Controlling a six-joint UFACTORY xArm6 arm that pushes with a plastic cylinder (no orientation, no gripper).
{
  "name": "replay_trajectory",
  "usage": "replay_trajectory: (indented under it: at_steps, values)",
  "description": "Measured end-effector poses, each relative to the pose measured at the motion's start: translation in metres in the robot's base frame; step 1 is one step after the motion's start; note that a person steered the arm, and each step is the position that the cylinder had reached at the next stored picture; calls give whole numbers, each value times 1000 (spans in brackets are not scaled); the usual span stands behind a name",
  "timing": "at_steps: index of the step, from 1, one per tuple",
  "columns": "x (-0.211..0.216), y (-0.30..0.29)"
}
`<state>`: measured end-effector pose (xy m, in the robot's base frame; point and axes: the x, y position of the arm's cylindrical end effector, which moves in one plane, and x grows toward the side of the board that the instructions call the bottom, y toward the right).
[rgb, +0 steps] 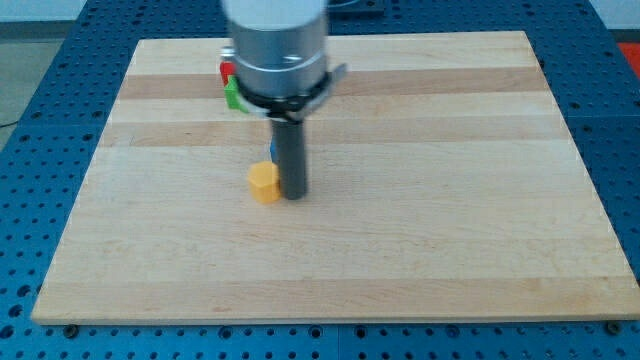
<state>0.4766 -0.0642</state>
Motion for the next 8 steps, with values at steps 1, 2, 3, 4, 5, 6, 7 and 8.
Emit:
replay_trajectory:
  at_steps: [1,2,3,4,5,6,7,8]
  values:
    - [7,-31]
    - [26,-62]
    - [19,-88]
    - [1,-72]
    - [-19,-65]
    - [-15,-64]
    - [-12,-55]
    - [-30,-53]
